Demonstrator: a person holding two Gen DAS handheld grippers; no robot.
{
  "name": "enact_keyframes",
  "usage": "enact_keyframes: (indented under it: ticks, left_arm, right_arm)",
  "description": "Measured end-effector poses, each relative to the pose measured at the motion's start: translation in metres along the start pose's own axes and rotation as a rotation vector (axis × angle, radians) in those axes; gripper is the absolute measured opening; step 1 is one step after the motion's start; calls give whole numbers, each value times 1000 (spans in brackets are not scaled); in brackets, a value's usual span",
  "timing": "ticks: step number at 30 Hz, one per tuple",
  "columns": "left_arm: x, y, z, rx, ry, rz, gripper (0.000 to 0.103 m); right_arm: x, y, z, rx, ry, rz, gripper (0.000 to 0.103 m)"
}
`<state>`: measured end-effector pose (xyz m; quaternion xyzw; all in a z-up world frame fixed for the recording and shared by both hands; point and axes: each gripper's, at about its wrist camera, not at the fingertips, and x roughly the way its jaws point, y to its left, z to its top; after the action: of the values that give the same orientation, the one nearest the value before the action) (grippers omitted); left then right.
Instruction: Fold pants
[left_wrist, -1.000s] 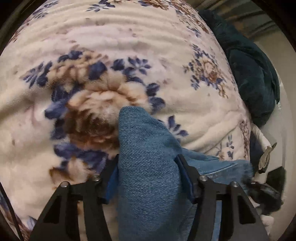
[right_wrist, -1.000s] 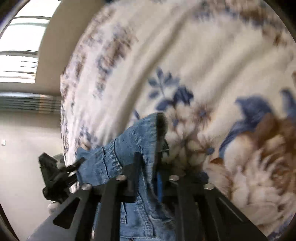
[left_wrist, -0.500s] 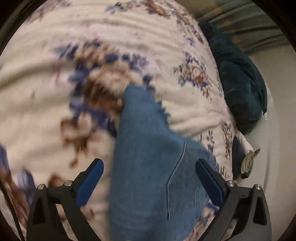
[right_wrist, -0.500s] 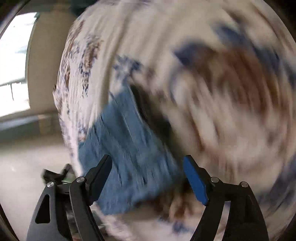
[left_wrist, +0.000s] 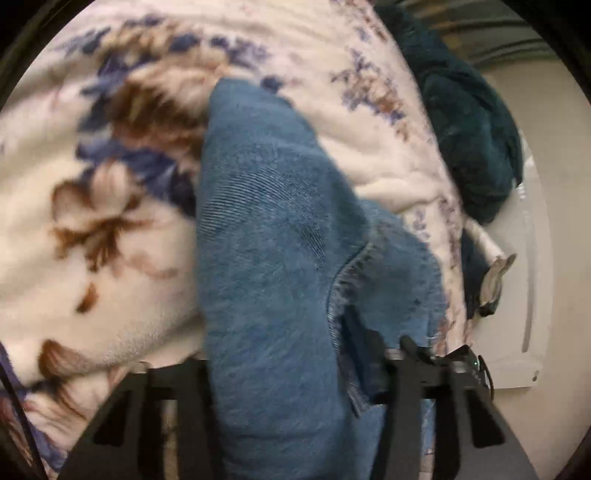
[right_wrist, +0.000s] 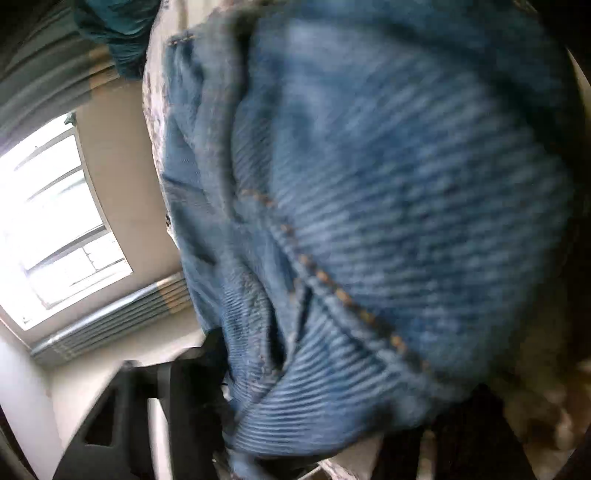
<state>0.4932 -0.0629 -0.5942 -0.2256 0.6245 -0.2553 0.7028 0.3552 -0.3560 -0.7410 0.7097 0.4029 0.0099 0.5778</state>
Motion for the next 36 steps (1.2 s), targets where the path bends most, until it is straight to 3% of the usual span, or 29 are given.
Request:
enact_keyframes:
  ticks: [3,7,12,16,20,24,26,29,30,31,32,33,34,36]
  left_arm:
    - [-18,-14,5,29,-37,-21,32]
    - [-45,-36,30,78,-100,-62,32]
    - [-69,-55,97,118,-173,-85,32]
    - [-62,-47,161,102,-192,-75,32]
    - [-20,-11,213,85,-158,-2,33]
    - [21,38,224,50,-60,58,41]
    - [18,43,219,51,-71,45,51]
    - [4,35,209,28,-81,104,55]
    - [-3,29,204,26,-95,136,56]
    - [-11,21,196,37,-117,199,61]
    - [-16,12,188,53,-138,269,81]
    - [-23,0,176,86,-163,372,92]
    - [-29,-10,167,111,-182,449,99]
    - [-38,-28,151,148,-208,515,100]
  right_arm:
    - [-5,34,-8,-106,-38,-44,45]
    - [-11,92,-14,-237,-76,-16,44]
    - [9,162,3,-336,-94,45,44]
    - [52,210,36,-385,-98,76,44]
    - [108,221,81,-423,-76,37,44]
    - [163,204,121,-427,1,-99,46]
    - [170,192,127,-421,34,-135,55]
    - [161,186,131,-385,84,-143,71]
    - [149,187,130,-395,78,-173,76]
    - [136,195,127,-439,62,-243,90]
    - [126,203,122,-489,45,-310,92]
    - [116,211,113,-555,14,-403,92]
    - [107,223,103,-643,-29,-527,92]
    - [93,249,76,-825,-126,-752,92]
